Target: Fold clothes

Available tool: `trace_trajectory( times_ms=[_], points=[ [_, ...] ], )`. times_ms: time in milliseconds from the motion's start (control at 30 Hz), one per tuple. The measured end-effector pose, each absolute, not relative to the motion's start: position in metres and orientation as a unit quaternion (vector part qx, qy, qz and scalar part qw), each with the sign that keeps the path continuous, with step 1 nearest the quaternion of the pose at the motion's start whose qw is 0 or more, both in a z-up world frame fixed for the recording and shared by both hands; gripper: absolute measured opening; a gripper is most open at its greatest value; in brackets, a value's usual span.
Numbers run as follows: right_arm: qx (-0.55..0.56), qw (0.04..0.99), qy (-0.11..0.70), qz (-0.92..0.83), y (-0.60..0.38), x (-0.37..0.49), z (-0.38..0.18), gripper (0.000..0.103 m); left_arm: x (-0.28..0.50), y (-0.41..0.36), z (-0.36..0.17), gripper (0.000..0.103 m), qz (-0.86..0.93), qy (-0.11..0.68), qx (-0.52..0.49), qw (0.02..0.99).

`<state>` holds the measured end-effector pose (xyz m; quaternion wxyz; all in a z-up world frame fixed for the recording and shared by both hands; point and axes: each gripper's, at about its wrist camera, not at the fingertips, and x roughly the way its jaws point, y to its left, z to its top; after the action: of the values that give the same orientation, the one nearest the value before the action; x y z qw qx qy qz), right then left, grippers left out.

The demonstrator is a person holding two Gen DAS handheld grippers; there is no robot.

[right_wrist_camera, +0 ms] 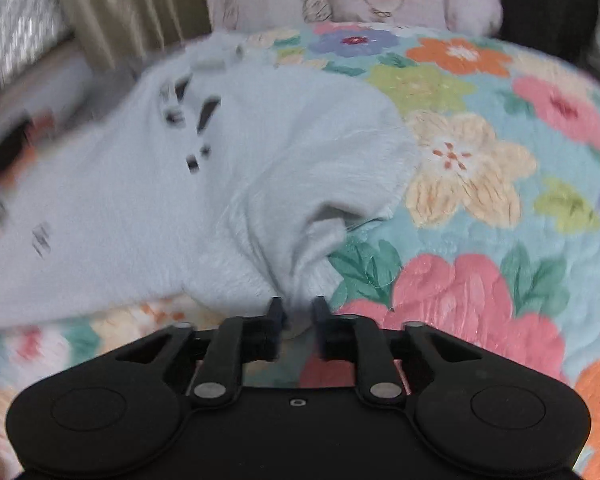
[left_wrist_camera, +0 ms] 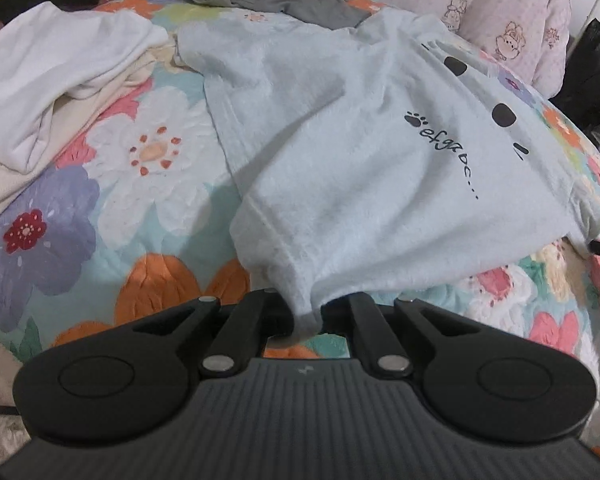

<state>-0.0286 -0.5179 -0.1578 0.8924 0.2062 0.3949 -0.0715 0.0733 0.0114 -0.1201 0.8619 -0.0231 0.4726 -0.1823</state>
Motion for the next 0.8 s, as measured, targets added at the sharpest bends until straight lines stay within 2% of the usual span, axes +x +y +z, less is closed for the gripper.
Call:
trace_trajectory(
  times_ms=[33, 67, 167, 400, 433, 467, 500, 667, 800],
  points=[
    [0.233, 0.894, 0.376, -0.073, -0.525, -0.034, -0.158, 0.052, 0.073, 0.010, -0.120, 0.003, -0.182, 0.472, -0.021, 0.863],
    [0.261, 0.894, 0.355, -0.074, -0.534, -0.040, -0.158, 0.054, 0.074, 0.009, -0.121, 0.003, -0.179, 0.473, -0.023, 0.862],
    [0.333, 0.884, 0.315, -0.094, -0.560, -0.048, -0.166, 0.054, 0.078, 0.010, -0.121, 0.003, -0.175, 0.468, -0.030, 0.866],
    [0.364, 0.875, 0.287, -0.139, -0.583, 0.000, -0.191, 0.056, 0.077, 0.002, -0.108, 0.003, -0.185, 0.432, -0.016, 0.883],
    [0.372, 0.875, 0.277, -0.137, -0.583, 0.010, -0.192, 0.044, 0.077, -0.001, -0.107, 0.002, -0.188, 0.432, -0.013, 0.882],
    [0.354, 0.885, 0.273, -0.131, -0.574, 0.024, -0.187, 0.019, 0.078, -0.002, -0.111, 0.002, -0.189, 0.439, -0.015, 0.878],
    [0.326, 0.898, 0.271, -0.122, -0.561, 0.039, -0.180, 0.014, 0.079, -0.003, -0.115, 0.002, -0.188, 0.447, -0.014, 0.874],
    [0.130, 0.943, 0.305, -0.006, -0.444, 0.090, -0.153, 0.012, 0.079, -0.002, -0.133, 0.002, -0.172, 0.476, -0.013, 0.863],
    [0.045, 0.929, 0.356, 0.091, -0.388, 0.083, -0.162, 0.012, 0.080, 0.005, -0.134, 0.002, -0.169, 0.477, -0.026, 0.862]
  ],
)
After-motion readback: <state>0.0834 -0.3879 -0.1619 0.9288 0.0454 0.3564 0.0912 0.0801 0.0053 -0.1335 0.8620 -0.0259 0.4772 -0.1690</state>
